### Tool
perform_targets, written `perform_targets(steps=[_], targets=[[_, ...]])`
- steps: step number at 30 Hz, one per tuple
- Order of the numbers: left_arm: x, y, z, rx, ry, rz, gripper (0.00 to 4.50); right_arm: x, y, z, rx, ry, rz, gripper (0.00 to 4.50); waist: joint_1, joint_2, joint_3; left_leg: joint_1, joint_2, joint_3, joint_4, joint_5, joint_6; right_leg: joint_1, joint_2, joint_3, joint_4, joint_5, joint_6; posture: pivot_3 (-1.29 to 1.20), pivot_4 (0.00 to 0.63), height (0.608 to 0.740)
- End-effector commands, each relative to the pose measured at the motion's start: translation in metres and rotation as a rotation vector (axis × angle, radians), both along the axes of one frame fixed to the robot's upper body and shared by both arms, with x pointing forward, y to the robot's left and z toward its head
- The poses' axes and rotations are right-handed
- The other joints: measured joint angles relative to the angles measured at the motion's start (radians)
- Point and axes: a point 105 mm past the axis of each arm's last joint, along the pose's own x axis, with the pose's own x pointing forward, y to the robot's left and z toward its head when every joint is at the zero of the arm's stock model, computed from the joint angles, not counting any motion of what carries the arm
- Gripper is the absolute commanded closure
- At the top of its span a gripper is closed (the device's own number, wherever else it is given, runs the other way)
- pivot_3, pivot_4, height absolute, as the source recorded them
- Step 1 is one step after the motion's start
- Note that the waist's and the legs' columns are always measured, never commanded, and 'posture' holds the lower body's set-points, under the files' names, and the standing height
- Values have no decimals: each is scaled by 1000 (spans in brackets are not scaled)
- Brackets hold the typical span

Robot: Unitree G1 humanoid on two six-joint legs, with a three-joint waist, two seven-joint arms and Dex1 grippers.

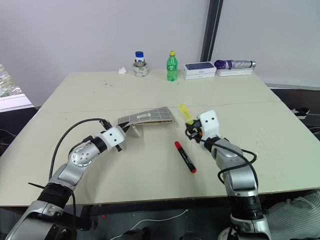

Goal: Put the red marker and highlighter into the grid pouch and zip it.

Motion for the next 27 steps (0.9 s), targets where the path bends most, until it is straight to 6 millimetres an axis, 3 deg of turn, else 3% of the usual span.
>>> perform_targets(steps=[1, 5, 11, 19, 27], targets=[[2, -1, 15, -10, -48, -4, 4500, -22, 29, 19, -31, -100, 204, 3596, 0, 0, 0, 0, 0, 0, 1, 0, 0, 0, 0, 0, 0, 0, 0, 0, 150, 740], [3, -1, 16, -7, -51, -6, 4500, -24, 28, 0, -204, -77, 244, 3596, 5, 0, 0, 0, 0, -1, 1, 0, 0, 1, 0, 0, 0, 0, 0, 0, 150, 740], [1, -2, 21, -21, -65, -16, 4500, -11, 14, -5, -234, -60, 174, 3596, 4, 0, 0, 0, 0, 0, 1, 0, 0, 1, 0, 0, 0, 0, 0, 0, 150, 740], [-2, -7, 19, -19, -63, -39, 4500, -8, 19, -6, -244, -63, 181, 3596, 4, 0, 0, 0, 0, 0, 1, 0, 0, 1, 0, 0, 0, 0, 0, 0, 150, 740], [-10, -18, 20, 74, -79, -113, 4500, 10, 15, -1, -292, -42, 116, 3596, 4, 0, 0, 0, 0, 0, 1, 0, 0, 0, 0, 0, 0, 0, 0, 0, 150, 740]])
